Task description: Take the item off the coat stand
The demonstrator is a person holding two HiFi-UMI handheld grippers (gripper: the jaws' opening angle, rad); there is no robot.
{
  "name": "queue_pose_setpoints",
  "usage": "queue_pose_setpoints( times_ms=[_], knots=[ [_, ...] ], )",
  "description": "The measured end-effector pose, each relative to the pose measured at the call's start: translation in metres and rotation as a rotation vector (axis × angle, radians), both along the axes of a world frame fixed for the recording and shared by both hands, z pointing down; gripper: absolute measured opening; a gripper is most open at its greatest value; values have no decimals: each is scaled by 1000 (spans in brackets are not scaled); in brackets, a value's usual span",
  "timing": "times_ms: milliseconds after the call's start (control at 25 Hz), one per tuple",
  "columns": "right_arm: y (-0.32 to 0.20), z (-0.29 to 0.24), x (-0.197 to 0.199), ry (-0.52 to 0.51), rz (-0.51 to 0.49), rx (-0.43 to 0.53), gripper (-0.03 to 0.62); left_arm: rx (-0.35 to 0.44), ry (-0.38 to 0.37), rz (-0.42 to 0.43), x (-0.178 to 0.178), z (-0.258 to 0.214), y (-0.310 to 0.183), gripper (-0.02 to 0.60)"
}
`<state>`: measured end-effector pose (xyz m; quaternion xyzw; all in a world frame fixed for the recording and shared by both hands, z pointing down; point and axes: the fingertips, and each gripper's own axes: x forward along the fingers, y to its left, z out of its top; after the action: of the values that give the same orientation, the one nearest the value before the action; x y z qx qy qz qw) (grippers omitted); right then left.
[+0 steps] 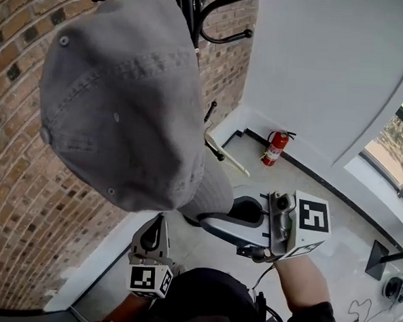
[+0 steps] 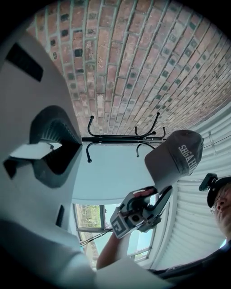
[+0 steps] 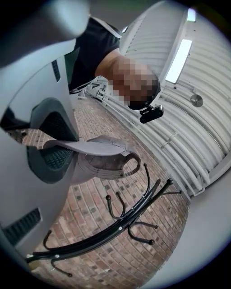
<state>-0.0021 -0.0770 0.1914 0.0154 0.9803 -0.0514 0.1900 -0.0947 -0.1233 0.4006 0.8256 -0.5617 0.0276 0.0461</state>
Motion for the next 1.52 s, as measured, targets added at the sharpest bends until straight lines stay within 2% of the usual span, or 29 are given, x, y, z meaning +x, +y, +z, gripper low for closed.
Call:
queue_pose_setpoints(
  times_ms=[200, 400, 560, 680, 800, 960, 1520],
  knots=[
    [27, 81, 26, 113, 87, -164, 32, -49, -7, 41, 20, 19, 6, 23],
    [45, 160, 58, 185, 178, -367, 32, -108, -29, 94, 44, 44, 16, 23],
    [60, 214, 78, 248, 242, -485, 32, -159, -61, 143, 61, 67, 29, 23],
    [69, 243, 89, 268, 280, -555, 32, -185, -77, 170, 71, 79, 38, 23],
    [76, 259, 98, 243, 309, -618, 32, -176, -68, 185, 79, 80, 42, 23],
    [80, 267, 106, 213, 346, -651, 32, -192, -85, 205, 84, 83, 47, 23],
    [89, 276, 113, 219, 402, -673, 32, -196, -85, 243, 93, 85, 47, 23]
  ],
)
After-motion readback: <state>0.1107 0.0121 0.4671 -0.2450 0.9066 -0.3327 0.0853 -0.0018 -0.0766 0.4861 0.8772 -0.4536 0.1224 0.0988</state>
